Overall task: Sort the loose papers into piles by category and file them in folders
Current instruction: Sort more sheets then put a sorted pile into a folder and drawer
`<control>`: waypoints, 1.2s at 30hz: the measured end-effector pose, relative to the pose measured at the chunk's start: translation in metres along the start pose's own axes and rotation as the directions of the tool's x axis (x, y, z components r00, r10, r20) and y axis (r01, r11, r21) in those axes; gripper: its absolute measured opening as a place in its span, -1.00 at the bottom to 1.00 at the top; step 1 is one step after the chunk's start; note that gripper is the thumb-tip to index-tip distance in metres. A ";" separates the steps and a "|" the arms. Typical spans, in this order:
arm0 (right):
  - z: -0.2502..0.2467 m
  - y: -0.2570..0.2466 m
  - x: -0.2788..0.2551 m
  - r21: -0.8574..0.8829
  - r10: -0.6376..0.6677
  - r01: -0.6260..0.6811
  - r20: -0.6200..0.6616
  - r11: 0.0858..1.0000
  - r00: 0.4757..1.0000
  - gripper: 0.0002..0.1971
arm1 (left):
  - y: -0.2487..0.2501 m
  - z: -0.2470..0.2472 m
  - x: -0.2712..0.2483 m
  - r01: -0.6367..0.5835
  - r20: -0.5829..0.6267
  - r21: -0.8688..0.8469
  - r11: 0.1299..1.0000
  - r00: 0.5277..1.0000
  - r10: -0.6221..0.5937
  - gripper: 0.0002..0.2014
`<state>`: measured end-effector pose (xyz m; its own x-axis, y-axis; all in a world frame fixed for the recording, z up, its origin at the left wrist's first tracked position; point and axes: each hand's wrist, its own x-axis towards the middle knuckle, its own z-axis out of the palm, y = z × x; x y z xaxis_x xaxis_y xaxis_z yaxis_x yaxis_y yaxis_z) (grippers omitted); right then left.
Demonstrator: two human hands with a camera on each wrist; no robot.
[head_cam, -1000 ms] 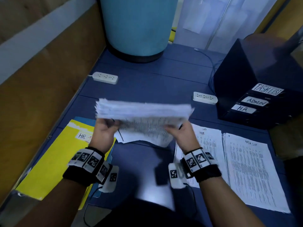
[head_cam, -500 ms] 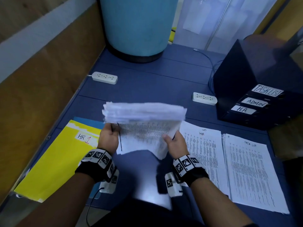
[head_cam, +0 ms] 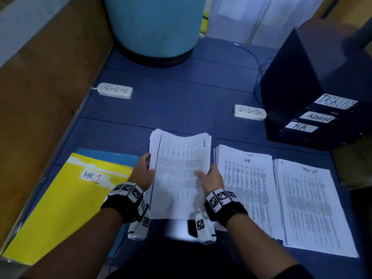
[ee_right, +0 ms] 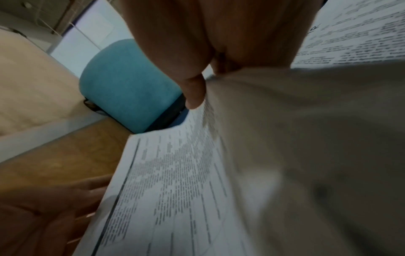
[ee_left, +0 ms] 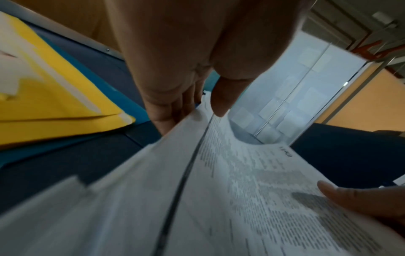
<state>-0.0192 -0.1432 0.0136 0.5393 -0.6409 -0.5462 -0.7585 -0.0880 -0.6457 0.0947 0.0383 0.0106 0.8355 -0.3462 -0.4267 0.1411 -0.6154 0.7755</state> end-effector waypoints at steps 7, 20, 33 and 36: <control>0.000 -0.005 0.003 -0.176 0.048 -0.037 0.059 0.984 0.997 -0.49 | -0.012 0.000 0.004 0.043 0.049 -0.025 0.999 0.998 -0.042 -0.45; 0.043 -0.036 -0.042 -0.411 -0.308 0.425 0.321 0.807 0.896 -0.61 | -0.092 -0.105 -0.020 0.226 -0.308 0.263 0.938 0.941 -0.141 -0.48; 0.108 -0.018 -0.049 -0.756 -0.160 0.382 0.354 0.532 0.922 -0.62 | -0.168 -0.163 -0.055 0.548 -0.375 0.503 0.668 0.835 -0.403 -0.05; 0.114 -0.010 -0.043 -0.746 -0.141 0.364 0.347 0.558 0.927 -0.65 | -0.163 -0.167 -0.057 0.545 -0.408 0.507 0.668 0.834 -0.370 -0.06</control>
<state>0.0068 -0.0281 -0.0175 0.7342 -0.3168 -0.6005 -0.4994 -0.8512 -0.1615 0.1130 0.2765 -0.0137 0.8617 0.2282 -0.4532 0.2803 -0.9586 0.0501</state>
